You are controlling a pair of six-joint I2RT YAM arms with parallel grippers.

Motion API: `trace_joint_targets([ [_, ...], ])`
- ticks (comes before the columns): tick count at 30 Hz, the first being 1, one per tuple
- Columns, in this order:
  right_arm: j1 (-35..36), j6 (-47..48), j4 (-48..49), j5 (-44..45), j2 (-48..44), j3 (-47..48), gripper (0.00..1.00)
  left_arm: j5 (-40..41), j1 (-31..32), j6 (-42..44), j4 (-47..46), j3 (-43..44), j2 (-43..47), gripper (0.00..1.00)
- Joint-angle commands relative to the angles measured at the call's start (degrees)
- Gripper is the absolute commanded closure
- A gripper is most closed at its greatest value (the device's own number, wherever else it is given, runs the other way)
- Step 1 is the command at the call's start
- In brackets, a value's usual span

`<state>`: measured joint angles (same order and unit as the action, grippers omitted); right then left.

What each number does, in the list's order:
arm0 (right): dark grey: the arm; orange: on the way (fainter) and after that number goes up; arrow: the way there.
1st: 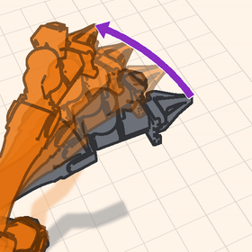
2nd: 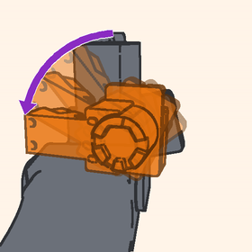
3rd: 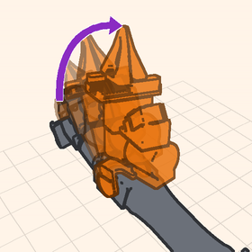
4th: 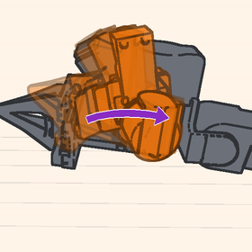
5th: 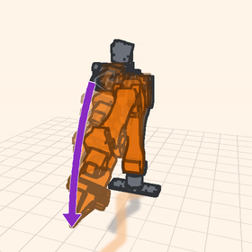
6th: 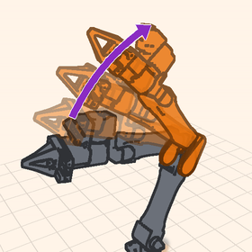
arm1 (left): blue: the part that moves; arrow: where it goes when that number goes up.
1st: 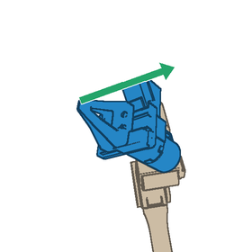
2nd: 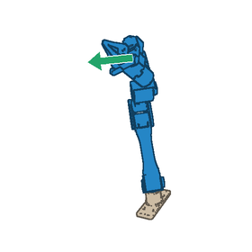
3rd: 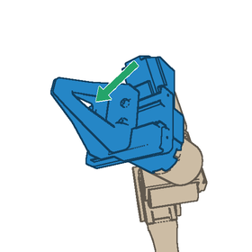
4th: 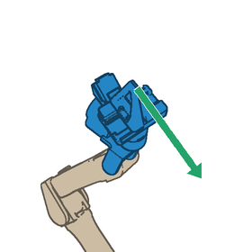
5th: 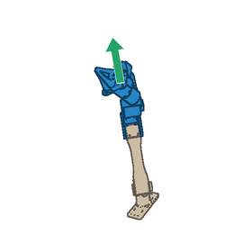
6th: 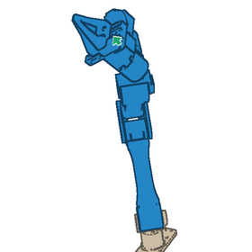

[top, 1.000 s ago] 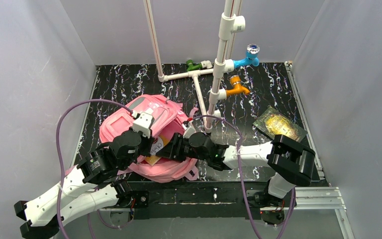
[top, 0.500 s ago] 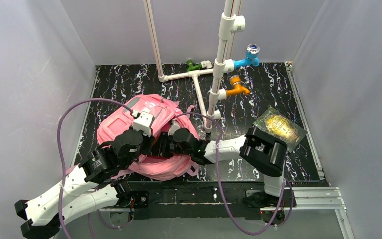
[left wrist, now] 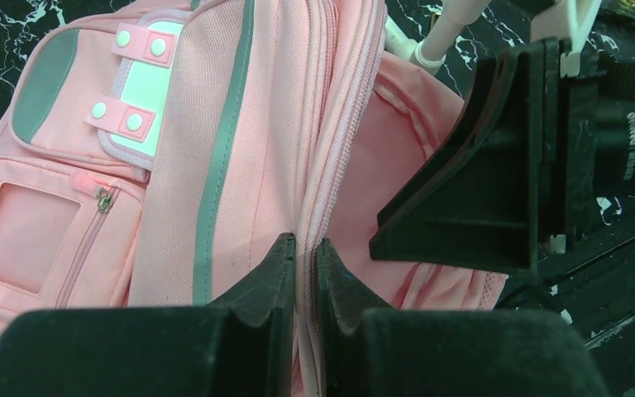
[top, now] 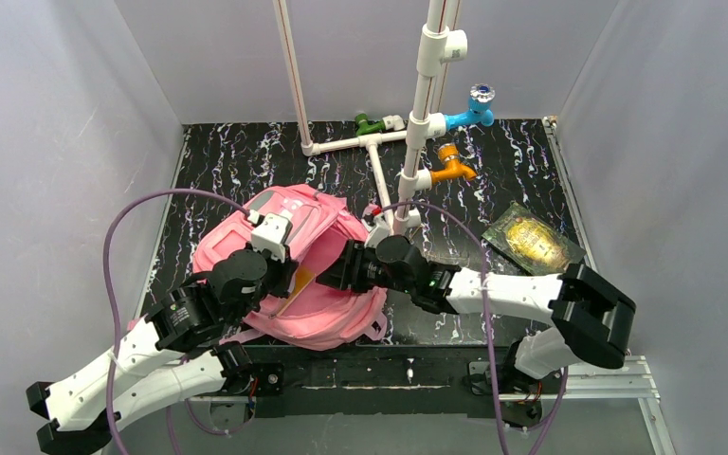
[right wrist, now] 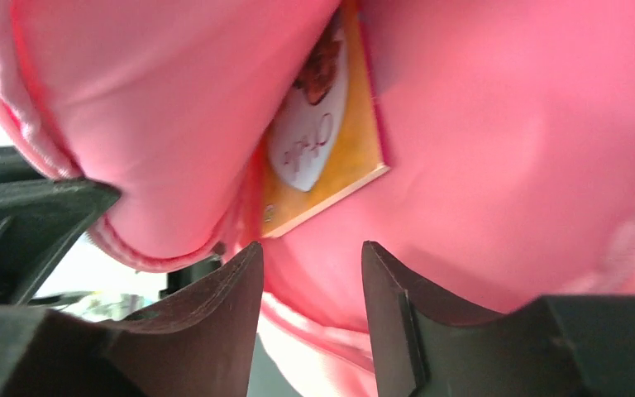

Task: Pack the student bag
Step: Place the book in the student bag.

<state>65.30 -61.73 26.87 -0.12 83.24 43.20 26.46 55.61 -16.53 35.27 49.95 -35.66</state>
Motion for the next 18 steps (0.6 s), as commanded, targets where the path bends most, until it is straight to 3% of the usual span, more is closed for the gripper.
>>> trace_joint_targets([
  [1, -0.61, 13.27, -20.53, 4.03, -4.16, 8.07, 0.42, 3.60, -0.33, 0.05, -0.44, -0.18, -0.03, 1.00],
  [4, -0.61, 19.41, -32.28, 7.04, -8.44, 9.83, 0.36, 2.90, -0.33, -1.20, -0.31, -1.18, -1.14, 1.00],
  [8, -0.61, 17.70, -42.44, 16.53, -20.82, 2.41, 0.30, 1.24, -0.33, -3.89, -0.83, -3.54, -2.65, 1.00],
  [13, -0.82, 7.10, -58.85, 30.61, -38.12, -6.79, 0.23, -0.29, -0.32, -5.70, -1.94, -5.66, -3.73, 1.00],
  [16, -1.67, -2.79, -73.57, 39.90, -43.50, -7.36, 0.19, -0.61, -0.32, -5.24, -2.13, -5.83, -4.17, 1.00],
  [18, -2.84, -5.00, -76.19, 42.11, -43.51, -7.17, 0.18, -0.77, -0.33, -4.61, -2.13, -5.60, -4.55, 1.00],
])
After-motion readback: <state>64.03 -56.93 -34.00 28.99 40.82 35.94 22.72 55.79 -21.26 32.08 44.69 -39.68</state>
